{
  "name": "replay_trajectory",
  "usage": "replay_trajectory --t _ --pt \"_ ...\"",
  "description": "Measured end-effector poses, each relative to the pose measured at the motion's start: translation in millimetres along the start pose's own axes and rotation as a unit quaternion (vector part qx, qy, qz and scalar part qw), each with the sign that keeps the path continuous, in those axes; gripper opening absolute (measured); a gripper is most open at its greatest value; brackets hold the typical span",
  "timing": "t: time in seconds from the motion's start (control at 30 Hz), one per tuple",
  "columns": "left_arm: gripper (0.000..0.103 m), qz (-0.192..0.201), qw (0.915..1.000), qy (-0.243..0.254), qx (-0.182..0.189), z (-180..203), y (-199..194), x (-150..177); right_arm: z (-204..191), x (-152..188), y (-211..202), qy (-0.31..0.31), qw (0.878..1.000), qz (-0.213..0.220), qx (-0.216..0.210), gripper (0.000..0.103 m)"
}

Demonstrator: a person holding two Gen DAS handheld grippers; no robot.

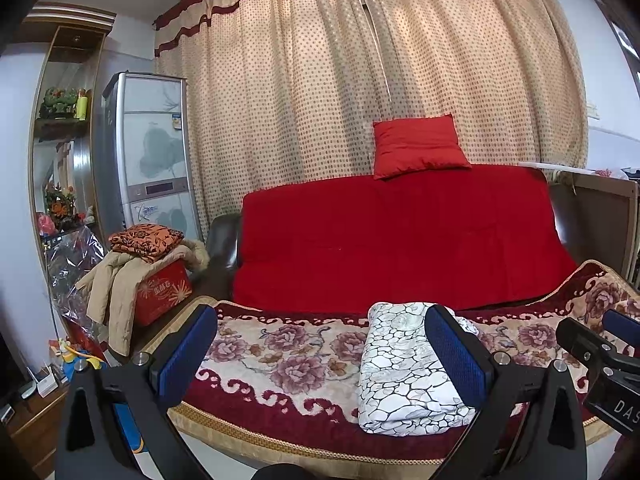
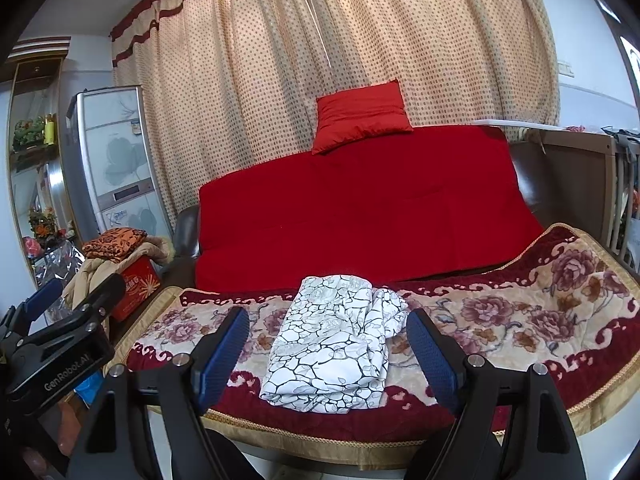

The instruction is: Fold large clothes

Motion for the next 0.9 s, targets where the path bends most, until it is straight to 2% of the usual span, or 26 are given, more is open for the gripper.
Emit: replay_trajectory --t 0.43,0.9 --pt "0.103 0.010 0.9999 0.003 0.003 -0.7 -10.4 -4.1 -1.3 -0.6 -6.4 -0.004 1.000 0.007 0.001 0.084" --pt "0.103 0.002 1.0000 0.003 0.002 -2.5 -5.6 0.0 -2.4 5.0 -0.5 -0.008 1.000 0.000 0.009 0.084"
Point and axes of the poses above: each gripper's, at about its wrist camera, not at the fingertips, and y roughly the way its jaws point, z to its right, x to its underside, the point moved 8 cm from there along y, roughly the way its jaws point, and after that the axes turned 3 degrees about y, right-handed, at the moved point
